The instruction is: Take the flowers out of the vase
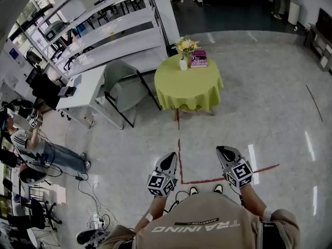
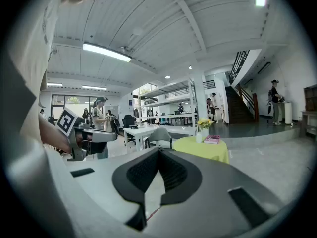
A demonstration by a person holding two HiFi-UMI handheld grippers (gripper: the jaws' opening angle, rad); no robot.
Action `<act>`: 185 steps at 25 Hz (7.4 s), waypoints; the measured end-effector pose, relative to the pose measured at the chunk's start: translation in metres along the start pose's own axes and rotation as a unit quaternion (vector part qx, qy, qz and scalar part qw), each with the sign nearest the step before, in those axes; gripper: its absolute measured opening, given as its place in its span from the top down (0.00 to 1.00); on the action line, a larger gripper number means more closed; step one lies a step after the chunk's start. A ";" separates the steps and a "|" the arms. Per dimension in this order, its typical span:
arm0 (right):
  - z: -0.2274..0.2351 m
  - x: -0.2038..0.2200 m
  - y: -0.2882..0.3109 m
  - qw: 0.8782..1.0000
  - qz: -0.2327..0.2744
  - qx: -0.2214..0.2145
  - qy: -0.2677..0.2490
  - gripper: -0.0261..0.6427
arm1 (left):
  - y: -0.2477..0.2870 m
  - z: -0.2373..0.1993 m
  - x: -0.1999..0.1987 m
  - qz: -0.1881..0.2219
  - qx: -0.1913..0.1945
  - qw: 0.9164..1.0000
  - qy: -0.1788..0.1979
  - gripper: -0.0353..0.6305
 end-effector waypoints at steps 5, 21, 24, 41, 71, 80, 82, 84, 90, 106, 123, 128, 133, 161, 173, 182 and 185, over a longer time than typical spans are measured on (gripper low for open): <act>0.005 -0.006 0.028 1.000 -0.004 0.007 0.004 0.96 | 0.014 -0.018 -0.004 -0.009 0.011 1.000 0.000 0.94; 0.023 0.009 0.118 0.995 -0.025 0.081 0.054 0.96 | 0.072 -0.108 0.014 -0.043 0.071 0.996 -0.027 0.94; 0.029 0.000 0.134 0.996 -0.039 0.065 0.044 0.96 | 0.084 -0.118 0.009 -0.037 0.064 0.997 -0.038 0.94; 0.215 -0.022 0.233 0.999 -0.013 -0.030 0.032 0.96 | 0.244 -0.123 -0.042 -0.009 -0.028 0.999 -0.028 0.94; 0.348 -0.058 0.363 0.998 -0.029 0.028 0.048 0.96 | 0.447 -0.226 -0.091 -0.006 0.033 0.999 -0.024 0.94; 0.341 -0.074 0.429 0.996 -0.025 0.063 0.054 0.96 | 0.485 -0.290 -0.104 -0.014 0.073 0.997 0.023 0.94; 0.344 -0.069 0.429 0.996 -0.044 0.064 0.052 0.96 | 0.491 -0.290 -0.104 -0.015 0.079 0.996 0.025 0.94; 0.354 -0.068 0.431 0.995 -0.053 0.068 0.053 0.96 | 0.499 -0.292 -0.103 -0.016 0.078 0.997 0.018 0.94; 0.381 -0.071 0.442 0.992 -0.041 0.076 0.093 0.96 | 0.521 -0.302 -0.106 -0.034 0.070 0.997 0.005 0.94; 0.519 -0.100 0.517 0.999 -0.035 -0.008 0.033 0.96 | 0.673 -0.309 -0.154 -0.042 0.016 0.999 0.026 0.94; 0.512 -0.105 0.541 0.998 -0.046 0.018 0.027 0.96 | 0.719 -0.333 -0.137 -0.044 0.056 0.997 0.027 0.94; 0.515 -0.098 0.547 0.998 -0.050 0.033 0.031 0.96 | 0.732 -0.342 -0.123 -0.047 0.069 0.996 0.008 0.94; 0.519 -0.092 0.543 0.996 -0.057 0.049 0.040 0.96 | 0.753 -0.341 -0.107 -0.072 0.093 0.993 0.011 0.94; 0.556 -0.067 0.530 0.985 -0.070 0.127 0.096 0.96 | 0.895 -0.325 -0.041 -0.191 0.170 0.958 0.133 0.80; 0.542 -0.061 0.516 0.986 -0.066 0.112 0.101 0.96 | 0.877 -0.319 -0.109 -0.120 0.132 0.978 0.113 0.84; 0.534 -0.063 0.511 0.990 -0.059 0.087 0.092 0.96 | 0.845 -0.323 -0.183 -0.068 0.088 0.991 0.070 0.85; 0.533 -0.063 0.511 0.991 -0.051 0.081 0.088 0.96 | 0.836 -0.331 -0.196 -0.064 0.073 0.993 0.069 0.86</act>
Point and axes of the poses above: the fingertips, and each gripper's own axes: y forward along the fingers, z to its right, x out of its underside, the point moved 4 cm from there along -y, backward along the fingers, and after that the axes turned 6 degrees about -x, right-handed, at the moved point
